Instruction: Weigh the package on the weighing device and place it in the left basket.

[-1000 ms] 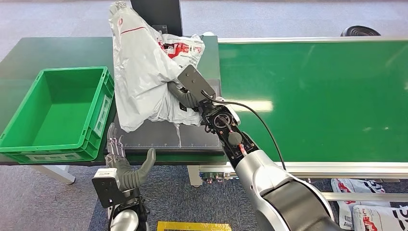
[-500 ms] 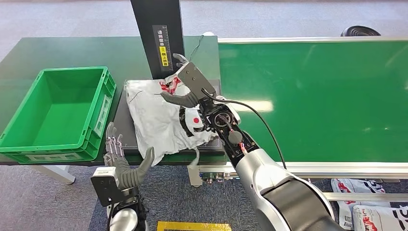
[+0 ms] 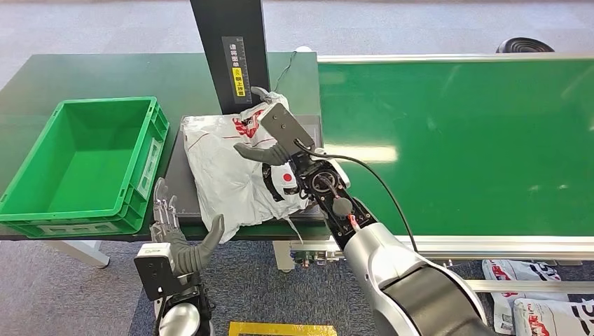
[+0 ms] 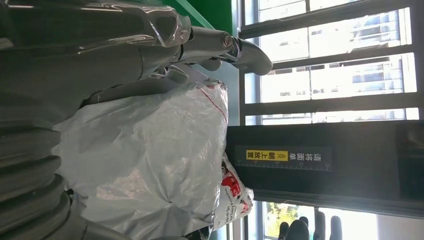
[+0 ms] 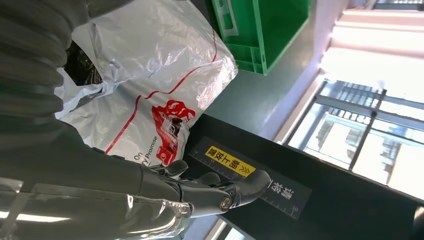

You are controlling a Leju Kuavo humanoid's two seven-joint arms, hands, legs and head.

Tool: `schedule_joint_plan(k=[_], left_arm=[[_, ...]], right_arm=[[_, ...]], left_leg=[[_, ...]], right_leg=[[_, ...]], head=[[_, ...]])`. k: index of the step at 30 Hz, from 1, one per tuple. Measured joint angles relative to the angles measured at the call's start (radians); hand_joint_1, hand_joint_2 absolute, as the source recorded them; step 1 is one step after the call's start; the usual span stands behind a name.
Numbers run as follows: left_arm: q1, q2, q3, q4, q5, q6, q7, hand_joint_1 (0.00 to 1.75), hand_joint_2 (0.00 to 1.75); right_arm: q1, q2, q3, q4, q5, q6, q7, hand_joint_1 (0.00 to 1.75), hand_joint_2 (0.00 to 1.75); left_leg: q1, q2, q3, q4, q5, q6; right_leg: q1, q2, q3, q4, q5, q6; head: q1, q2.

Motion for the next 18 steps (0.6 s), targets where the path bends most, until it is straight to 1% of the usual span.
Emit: schedule_joint_plan(k=[2,3,6,9,12,15,18], left_arm=[[0.002,0.000,0.007,0.000,-0.011,0.007,0.000,0.00,1.75],[0.003,0.000,0.010,-0.001,-0.018,0.011,0.000,0.00,1.75],[0.012,0.001,0.023,-0.010,-0.035,0.020,0.000,0.00,1.75],[0.026,0.004,0.038,-0.019,-0.042,0.024,0.000,0.00,1.75],[0.040,0.006,0.047,-0.023,-0.042,0.025,0.000,0.00,1.75],[0.052,0.010,0.055,-0.025,-0.042,0.023,0.000,0.00,1.75],[0.057,0.013,0.057,-0.025,-0.042,0.019,0.000,0.00,1.75]], right_arm=[[0.019,-0.005,0.000,-0.011,-0.027,-0.021,-0.040,0.00,1.75],[0.033,-0.008,-0.001,-0.025,-0.046,-0.046,-0.068,0.00,1.75],[0.115,-0.028,-0.002,-0.145,-0.142,-0.156,-0.139,0.00,1.75],[0.209,-0.065,-0.001,-0.319,-0.232,-0.225,-0.152,0.00,1.75],[0.289,-0.110,0.002,-0.499,-0.270,-0.270,-0.155,0.00,1.75],[0.344,-0.154,0.006,-0.652,-0.286,-0.291,-0.157,0.00,1.75],[0.388,-0.192,0.014,-0.767,-0.295,-0.292,-0.157,0.00,1.75]], left_leg=[[0.000,0.000,0.000,0.000,0.000,0.000],[0.000,0.000,0.000,0.000,0.000,0.000],[0.000,-0.001,0.000,0.000,0.000,0.000],[0.000,-0.001,-0.001,0.000,0.000,0.000],[0.000,-0.001,-0.001,0.000,-0.001,0.000],[0.000,-0.001,-0.001,0.000,-0.001,0.000],[0.000,-0.001,0.000,0.000,-0.001,0.000]], right_leg=[[0.000,0.000,0.000,0.000,0.000,0.000],[0.000,0.000,0.000,0.000,0.000,0.000],[0.000,-0.001,0.000,0.000,0.000,0.000],[0.000,-0.001,0.000,0.000,0.000,0.000],[0.000,-0.001,0.000,0.000,-0.001,0.000],[0.000,-0.001,0.000,0.000,-0.001,0.000],[0.000,-0.001,0.000,0.000,-0.001,0.000]], head=[[0.000,0.000],[0.000,0.000],[0.000,0.000],[0.000,0.000],[0.000,0.000],[0.000,0.000],[0.000,0.000]])
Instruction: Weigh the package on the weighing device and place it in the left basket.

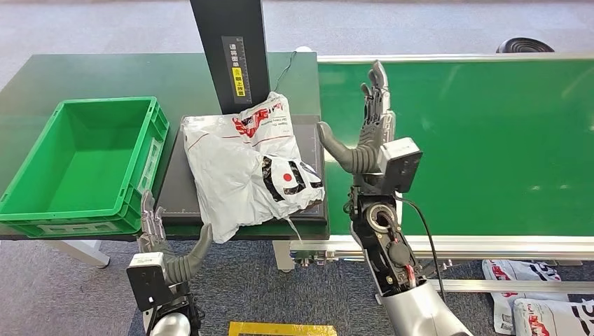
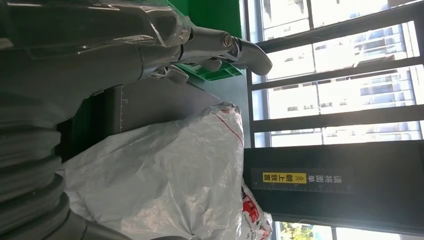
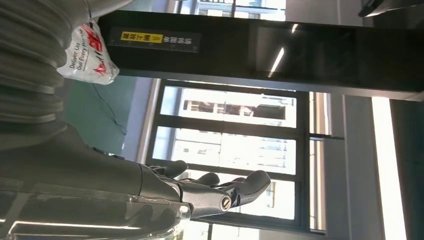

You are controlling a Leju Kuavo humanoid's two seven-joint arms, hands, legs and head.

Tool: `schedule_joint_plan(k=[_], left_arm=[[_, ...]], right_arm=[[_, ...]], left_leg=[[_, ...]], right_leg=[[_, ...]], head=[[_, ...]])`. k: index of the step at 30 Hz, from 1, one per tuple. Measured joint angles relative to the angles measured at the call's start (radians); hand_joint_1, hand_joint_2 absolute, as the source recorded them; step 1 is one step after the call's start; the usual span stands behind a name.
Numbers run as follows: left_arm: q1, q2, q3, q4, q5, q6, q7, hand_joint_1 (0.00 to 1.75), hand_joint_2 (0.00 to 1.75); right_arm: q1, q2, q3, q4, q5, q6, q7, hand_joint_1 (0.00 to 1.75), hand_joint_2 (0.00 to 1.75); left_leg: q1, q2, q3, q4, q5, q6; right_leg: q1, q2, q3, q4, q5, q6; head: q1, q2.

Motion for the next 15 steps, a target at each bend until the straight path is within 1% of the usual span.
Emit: schedule_joint_plan(k=[5,8,11,15], left_arm=[[0.007,0.007,0.003,-0.004,0.000,-0.001,0.000,0.00,1.75],[0.015,0.010,0.007,-0.009,-0.003,-0.002,0.004,0.00,1.75],[0.020,0.013,0.012,-0.011,-0.013,-0.001,0.009,0.00,1.75],[0.029,0.017,0.012,-0.017,-0.020,0.011,0.013,0.00,1.75]], right_arm=[[0.096,-0.049,0.024,-0.149,-0.035,-0.010,0.000,0.00,1.75],[0.175,-0.066,0.049,-0.214,-0.024,-0.060,0.000,0.00,1.75],[0.263,-0.071,0.076,-0.260,-0.036,-0.088,0.000,0.00,1.75],[0.384,-0.051,0.088,-0.300,-0.114,-0.044,0.000,0.00,1.75]], left_leg=[[0.000,0.000,0.000,0.000,0.000,0.000],[0.000,0.000,0.000,0.000,0.000,0.000],[0.000,-0.001,0.000,0.000,-0.001,0.000],[0.000,-0.001,-0.001,-0.001,-0.001,-0.001]], right_leg=[[0.000,0.000,0.000,0.000,0.000,0.000],[0.000,0.000,0.000,0.000,-0.001,0.000],[0.000,0.000,0.000,0.000,-0.002,0.000],[0.000,0.000,0.000,0.000,-0.003,-0.001]], head=[[0.000,0.000],[0.000,0.000],[0.000,0.000],[0.000,0.000]])
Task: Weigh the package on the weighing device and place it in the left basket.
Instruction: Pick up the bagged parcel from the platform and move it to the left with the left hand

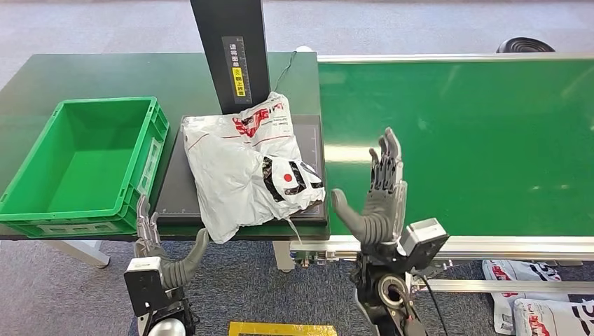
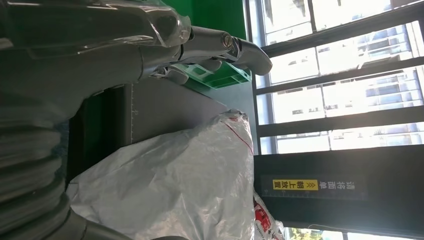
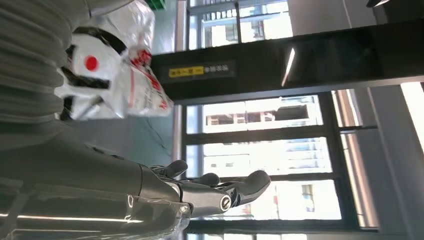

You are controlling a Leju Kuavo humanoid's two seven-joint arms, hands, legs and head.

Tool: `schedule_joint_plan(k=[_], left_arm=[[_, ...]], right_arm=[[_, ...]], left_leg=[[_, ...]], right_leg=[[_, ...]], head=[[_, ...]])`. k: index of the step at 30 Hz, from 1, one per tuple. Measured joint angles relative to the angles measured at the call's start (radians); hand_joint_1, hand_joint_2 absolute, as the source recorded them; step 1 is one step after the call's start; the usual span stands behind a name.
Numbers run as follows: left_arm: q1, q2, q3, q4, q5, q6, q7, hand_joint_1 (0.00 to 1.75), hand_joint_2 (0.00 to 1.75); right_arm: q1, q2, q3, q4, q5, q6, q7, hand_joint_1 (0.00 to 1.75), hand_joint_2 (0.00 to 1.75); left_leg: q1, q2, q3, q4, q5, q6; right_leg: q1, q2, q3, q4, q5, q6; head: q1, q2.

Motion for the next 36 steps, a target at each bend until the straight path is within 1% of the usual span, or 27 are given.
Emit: schedule_joint_plan(k=[3,5,9,13,18,23,30,33,36], left_arm=[[0.009,0.003,-0.002,-0.006,-0.003,0.012,0.010,0.00,1.75],[0.016,0.005,-0.002,-0.010,-0.006,0.017,0.018,0.00,1.75],[0.027,0.007,-0.003,-0.015,-0.013,0.021,0.035,0.00,1.75],[0.040,0.008,-0.003,-0.029,-0.020,0.025,0.054,0.00,1.75],[0.060,0.017,-0.001,-0.054,-0.048,0.024,0.080,0.00,1.75],[0.076,0.044,0.001,-0.089,-0.101,0.001,0.113,0.00,1.75],[0.084,0.068,0.003,-0.113,-0.111,-0.007,0.120,0.00,1.75],[0.084,0.085,0.006,-0.128,-0.149,-0.037,0.131,0.00,1.75],[0.073,0.127,0.015,-0.152,-0.179,-0.098,0.154,0.00,1.75]], right_arm=[[0.080,0.029,-0.014,-0.005,-0.051,0.077,0.000,0.00,1.75],[0.127,0.047,-0.028,-0.001,-0.056,0.115,0.000,0.00,1.75],[0.193,0.072,-0.043,0.011,-0.028,0.125,0.000,0.00,1.75],[0.231,0.085,-0.051,0.018,-0.022,0.126,0.000,0.00,1.75],[0.254,0.090,-0.056,0.018,-0.016,0.135,0.000,0.00,1.75],[0.262,0.089,-0.057,0.018,-0.003,0.142,0.000,0.00,1.75],[0.267,0.089,-0.058,0.018,-0.001,0.142,0.000,0.00,1.75],[0.267,0.089,-0.058,0.018,0.004,0.145,0.000,0.00,1.75],[0.267,0.089,-0.059,0.018,0.002,0.155,0.000,0.00,1.75]], left_leg=[[0.000,0.000,0.000,0.000,-0.001,-0.001],[0.000,0.000,0.000,0.000,-0.001,-0.001],[0.000,0.000,0.000,0.000,-0.001,-0.001],[0.000,0.000,0.000,0.000,-0.001,-0.001],[0.000,0.000,0.000,0.000,-0.001,-0.001],[0.000,0.000,0.001,0.000,-0.001,-0.001],[0.000,0.000,0.001,0.000,-0.001,-0.001],[0.000,0.000,0.001,0.000,-0.001,-0.001],[0.000,0.000,0.001,0.000,-0.001,-0.001]], right_leg=[[0.000,0.000,0.000,0.000,-0.001,0.000],[0.000,0.000,0.000,0.000,-0.001,0.000],[0.000,0.000,0.000,0.000,-0.001,0.000],[0.000,0.000,0.000,0.000,-0.001,0.000],[0.000,0.000,0.000,0.000,-0.001,0.000],[0.000,0.000,0.000,0.000,-0.001,0.000],[0.000,0.000,0.000,0.000,-0.001,0.000],[0.000,0.000,0.000,0.000,-0.001,0.000],[0.000,0.000,0.000,0.000,-0.001,0.000]], head=[[0.000,0.000],[0.000,0.000],[0.000,0.000],[0.000,0.000],[0.000,0.000],[0.000,0.000],[0.000,0.000],[0.000,0.000],[0.000,0.000]])
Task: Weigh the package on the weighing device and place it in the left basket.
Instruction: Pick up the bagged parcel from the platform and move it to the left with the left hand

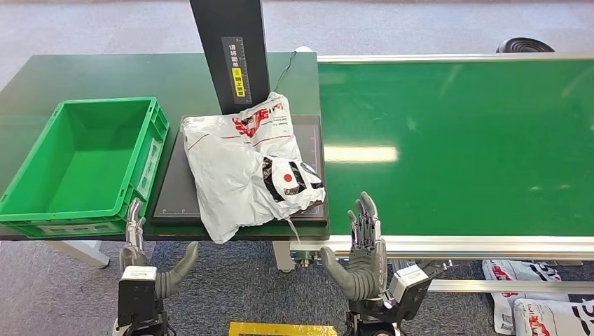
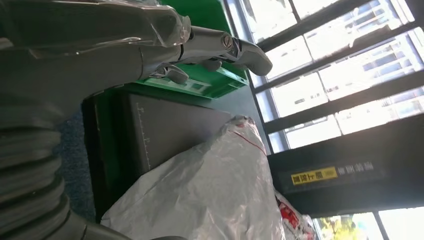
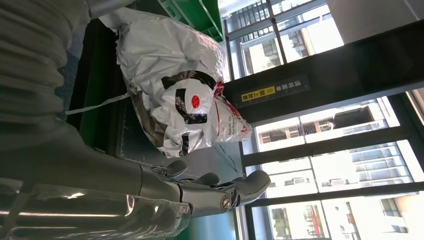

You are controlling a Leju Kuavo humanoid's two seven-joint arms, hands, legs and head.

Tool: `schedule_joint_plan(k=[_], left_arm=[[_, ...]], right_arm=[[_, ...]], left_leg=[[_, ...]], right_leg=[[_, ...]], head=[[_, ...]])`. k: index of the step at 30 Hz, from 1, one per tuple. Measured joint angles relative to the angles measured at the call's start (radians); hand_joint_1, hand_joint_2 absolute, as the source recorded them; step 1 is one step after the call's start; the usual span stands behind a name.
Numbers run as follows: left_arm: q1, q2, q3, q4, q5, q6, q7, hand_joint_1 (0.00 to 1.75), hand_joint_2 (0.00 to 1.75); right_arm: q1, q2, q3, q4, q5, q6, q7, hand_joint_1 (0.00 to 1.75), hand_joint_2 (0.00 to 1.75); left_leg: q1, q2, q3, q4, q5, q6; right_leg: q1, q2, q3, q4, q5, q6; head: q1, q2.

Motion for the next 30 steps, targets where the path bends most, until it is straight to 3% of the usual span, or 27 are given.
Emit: schedule_joint_plan(k=[3,8,11,14,17,20,24,30], left_arm=[[-0.031,0.081,0.011,-0.017,-0.082,-0.097,0.068,0.00,1.75],[-0.160,0.299,0.024,0.021,-0.218,-0.279,0.119,0.00,1.75],[-0.340,0.436,0.016,0.137,-0.242,-0.382,0.103,0.00,1.75],[-0.584,0.510,-0.030,0.322,-0.289,-0.468,0.092,0.00,1.75],[-0.809,0.522,-0.111,0.514,-0.342,-0.512,0.096,0.00,1.75],[-0.958,0.517,-0.195,0.656,-0.381,-0.547,0.102,0.00,1.75],[-1.072,0.488,-0.296,0.790,-0.419,-0.587,0.098,0.00,1.75],[-1.185,0.405,-0.426,0.929,-0.438,-0.720,0.050,0.00,1.75]], right_arm=[[-0.002,0.000,-0.001,0.001,0.004,0.016,0.000,0.00,1.75],[-0.005,0.004,-0.002,0.009,0.011,0.044,0.000,0.00,1.75],[-0.005,0.006,-0.001,0.010,0.013,0.053,0.000,0.00,1.75],[-0.003,0.010,-0.001,0.010,0.019,0.055,0.000,0.00,1.75],[0.002,0.015,-0.004,0.010,0.025,0.060,0.000,0.00,1.75],[0.007,0.017,-0.011,0.009,0.029,0.060,0.000,0.00,1.75],[0.011,0.017,-0.018,0.004,0.030,0.060,0.000,0.00,1.75],[0.010,0.019,-0.026,-0.004,0.034,0.053,0.000,0.00,1.75]], left_leg=[[0.001,0.000,0.000,0.000,0.001,-0.001],[0.003,0.000,0.001,0.000,0.004,-0.003],[0.004,-0.002,0.000,0.000,0.007,-0.005],[0.005,-0.004,-0.002,0.000,0.010,-0.006],[0.005,-0.003,-0.002,0.000,0.011,-0.006],[0.005,0.002,-0.002,0.000,0.011,-0.006],[0.005,0.001,-0.003,0.000,0.010,-0.006],[0.005,0.001,-0.004,0.000,0.010,-0.007]], right_leg=[[0.001,0.000,0.000,0.000,0.000,0.000],[0.003,-0.001,0.000,0.001,0.001,-0.004],[0.005,-0.003,-0.001,0.001,0.003,-0.006],[0.006,-0.005,-0.002,0.001,0.006,-0.008],[0.005,-0.004,-0.002,0.001,0.008,-0.008],[0.005,-0.002,-0.003,0.001,0.009,-0.008],[0.005,-0.001,-0.005,0.001,0.009,-0.008],[0.006,-0.001,-0.005,0.001,0.009,-0.008]], head=[[0.000,0.000],[0.000,0.000],[0.000,0.000],[0.000,0.000],[0.000,0.000],[0.000,0.000],[0.000,0.000],[0.000,0.000]])
